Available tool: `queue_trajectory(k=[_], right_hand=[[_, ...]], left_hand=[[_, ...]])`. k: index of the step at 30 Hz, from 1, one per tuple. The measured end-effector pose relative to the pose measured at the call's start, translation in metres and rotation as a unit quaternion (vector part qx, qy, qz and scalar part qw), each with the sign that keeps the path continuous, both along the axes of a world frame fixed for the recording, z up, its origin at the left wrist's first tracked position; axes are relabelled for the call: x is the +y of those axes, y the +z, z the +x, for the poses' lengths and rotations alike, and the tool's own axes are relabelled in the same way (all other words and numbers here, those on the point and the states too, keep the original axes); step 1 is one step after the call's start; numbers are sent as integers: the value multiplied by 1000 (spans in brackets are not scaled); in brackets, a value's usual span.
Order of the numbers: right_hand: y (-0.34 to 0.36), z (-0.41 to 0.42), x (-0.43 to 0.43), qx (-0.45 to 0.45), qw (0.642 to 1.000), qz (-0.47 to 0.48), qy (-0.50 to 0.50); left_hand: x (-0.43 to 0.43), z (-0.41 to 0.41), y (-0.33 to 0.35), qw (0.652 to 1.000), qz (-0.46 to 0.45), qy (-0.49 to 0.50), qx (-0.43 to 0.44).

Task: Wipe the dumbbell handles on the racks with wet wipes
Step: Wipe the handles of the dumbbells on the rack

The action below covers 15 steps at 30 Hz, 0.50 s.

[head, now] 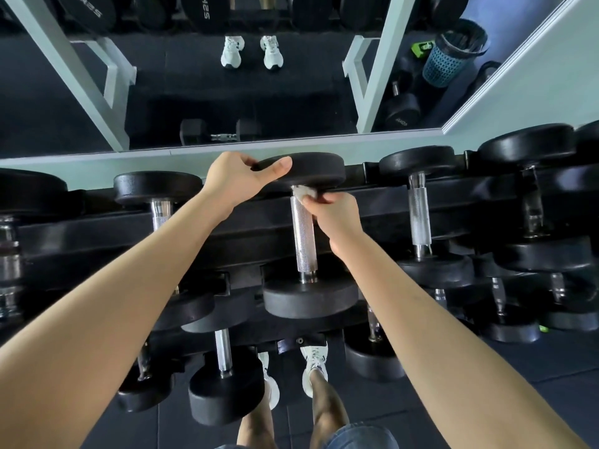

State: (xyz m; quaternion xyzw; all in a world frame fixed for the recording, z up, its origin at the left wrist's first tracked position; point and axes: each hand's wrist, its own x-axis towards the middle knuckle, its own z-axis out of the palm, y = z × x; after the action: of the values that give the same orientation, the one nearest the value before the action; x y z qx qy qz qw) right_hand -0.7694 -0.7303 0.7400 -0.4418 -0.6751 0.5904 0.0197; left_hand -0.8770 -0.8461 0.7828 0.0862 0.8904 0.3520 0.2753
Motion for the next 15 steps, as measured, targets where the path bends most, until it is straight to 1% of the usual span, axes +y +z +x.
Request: queue_trajectory(k=[4, 7, 8, 12, 15], right_hand=[[-10, 45, -2, -67, 991, 28, 112], [-2, 69, 6, -107, 975, -2, 194], [3, 74, 11, -101, 974, -23, 202], [20, 85, 32, -74, 970, -151, 173], [18, 81, 44, -73, 968, -189, 149]], left_hand=[[-1, 0, 2, 1000, 4, 1, -9], [0, 0, 3, 1000, 10, 7, -22], [0, 1, 3, 1000, 10, 6, -26], [0, 0, 3, 1000, 2, 0, -26], [0, -1, 4, 1000, -3, -5, -24]])
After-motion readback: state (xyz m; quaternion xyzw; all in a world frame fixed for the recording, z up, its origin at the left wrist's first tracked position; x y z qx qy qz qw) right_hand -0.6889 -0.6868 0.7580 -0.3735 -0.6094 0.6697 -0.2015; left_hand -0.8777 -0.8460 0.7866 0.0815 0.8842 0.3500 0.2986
